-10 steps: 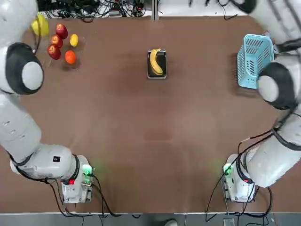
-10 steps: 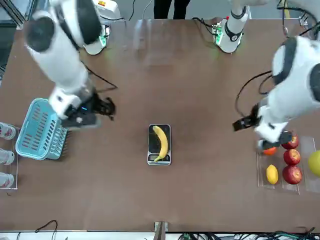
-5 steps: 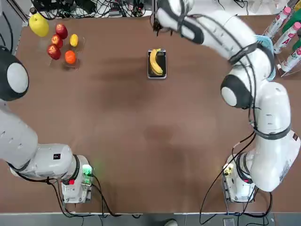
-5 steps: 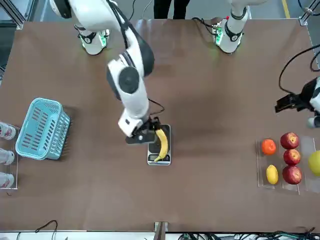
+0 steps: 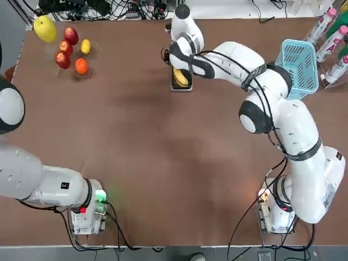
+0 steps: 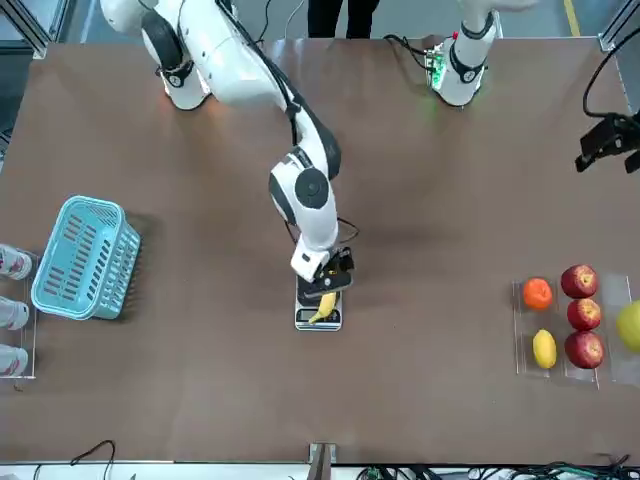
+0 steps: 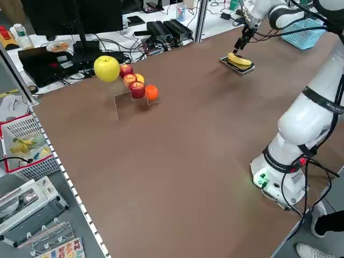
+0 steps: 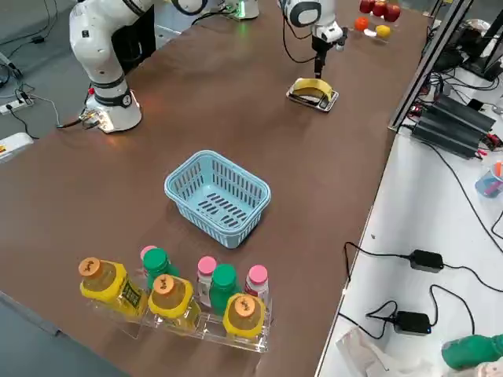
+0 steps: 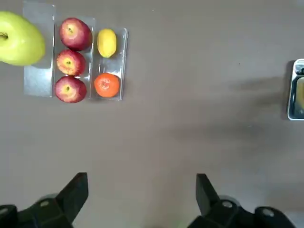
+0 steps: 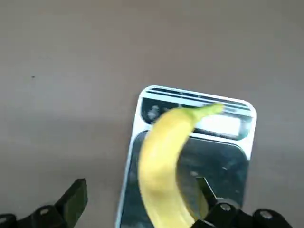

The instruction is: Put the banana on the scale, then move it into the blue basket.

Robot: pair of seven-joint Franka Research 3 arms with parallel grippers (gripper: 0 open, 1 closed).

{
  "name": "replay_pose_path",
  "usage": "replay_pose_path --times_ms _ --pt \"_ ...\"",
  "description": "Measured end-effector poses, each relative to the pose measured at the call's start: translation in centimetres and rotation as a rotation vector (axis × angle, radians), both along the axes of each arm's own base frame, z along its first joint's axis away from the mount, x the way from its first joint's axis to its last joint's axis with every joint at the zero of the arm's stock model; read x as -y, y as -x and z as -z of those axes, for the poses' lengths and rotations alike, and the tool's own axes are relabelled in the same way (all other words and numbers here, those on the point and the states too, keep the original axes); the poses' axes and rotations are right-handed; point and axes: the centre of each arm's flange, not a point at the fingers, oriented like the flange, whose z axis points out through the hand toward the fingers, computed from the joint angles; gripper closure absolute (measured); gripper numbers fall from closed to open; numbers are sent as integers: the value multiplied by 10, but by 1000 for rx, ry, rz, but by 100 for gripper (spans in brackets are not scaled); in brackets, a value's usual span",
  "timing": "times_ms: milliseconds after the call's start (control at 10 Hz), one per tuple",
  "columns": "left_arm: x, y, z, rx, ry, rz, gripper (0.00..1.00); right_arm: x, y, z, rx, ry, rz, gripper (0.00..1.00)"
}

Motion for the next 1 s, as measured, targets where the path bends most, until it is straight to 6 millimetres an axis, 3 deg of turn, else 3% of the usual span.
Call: replay_pose_path --times_ms 300,800,1000 --pt "22 -1 9 -18 3 32 0 4 0 17 34 75 -58 0" --pt "14 -4 14 -29 3 16 0 10 -2 46 66 73 -80 1" --pt "15 -4 14 -29 3 18 0 15 -1 59 61 78 -78 10"
